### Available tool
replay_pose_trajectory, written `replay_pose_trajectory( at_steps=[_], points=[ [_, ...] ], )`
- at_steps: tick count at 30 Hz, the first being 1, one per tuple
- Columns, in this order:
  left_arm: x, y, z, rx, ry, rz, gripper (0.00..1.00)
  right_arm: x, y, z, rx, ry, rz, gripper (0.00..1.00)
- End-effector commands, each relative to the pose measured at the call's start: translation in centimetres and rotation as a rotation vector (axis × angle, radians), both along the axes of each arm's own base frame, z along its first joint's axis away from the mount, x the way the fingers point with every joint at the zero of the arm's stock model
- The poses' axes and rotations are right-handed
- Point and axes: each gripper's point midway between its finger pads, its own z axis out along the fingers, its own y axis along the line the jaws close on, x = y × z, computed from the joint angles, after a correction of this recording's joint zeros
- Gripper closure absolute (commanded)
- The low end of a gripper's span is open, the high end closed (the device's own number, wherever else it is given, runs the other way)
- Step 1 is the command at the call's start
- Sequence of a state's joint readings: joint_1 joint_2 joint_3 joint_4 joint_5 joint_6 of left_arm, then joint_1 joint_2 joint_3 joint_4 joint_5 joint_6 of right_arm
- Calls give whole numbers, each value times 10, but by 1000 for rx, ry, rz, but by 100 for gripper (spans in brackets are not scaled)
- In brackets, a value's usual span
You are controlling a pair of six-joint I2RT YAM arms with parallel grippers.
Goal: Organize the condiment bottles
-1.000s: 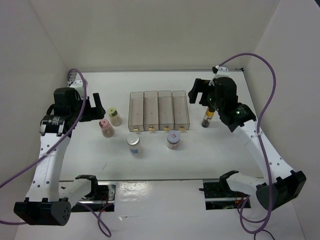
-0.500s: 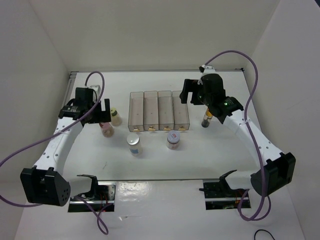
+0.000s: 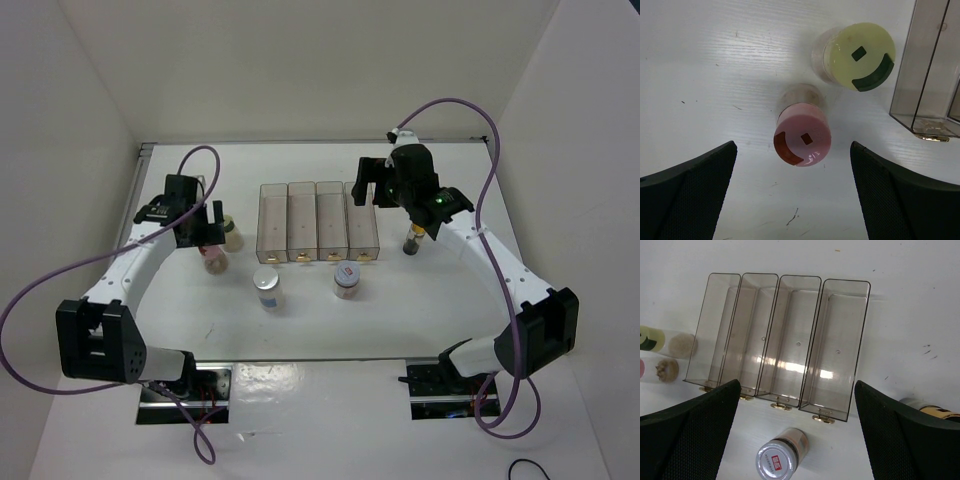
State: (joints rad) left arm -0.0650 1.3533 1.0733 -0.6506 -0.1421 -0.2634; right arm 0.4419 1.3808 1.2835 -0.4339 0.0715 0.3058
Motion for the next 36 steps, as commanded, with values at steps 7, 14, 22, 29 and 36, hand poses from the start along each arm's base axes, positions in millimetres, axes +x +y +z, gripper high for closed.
replay_pose_trajectory(
  at_steps=[7,14,22,29,36],
  points=[
    [10,-3,-18,-7,21,2,2,10,7,26,33,-82,-5,1],
    [10,-1,-26,4,47,8,10,10,7,24,41,-79,-9,1],
    [5,-4,-30,1,64,6,26,11,3,28,36,-91,-28,1],
    [3,-7,-33,2,83,-3,40,8,2,29,35,-90,-28,1],
    [-4,-13,-12,-39,61,-2,77,7,-1,37,24,-95,-32,1]
  ],
)
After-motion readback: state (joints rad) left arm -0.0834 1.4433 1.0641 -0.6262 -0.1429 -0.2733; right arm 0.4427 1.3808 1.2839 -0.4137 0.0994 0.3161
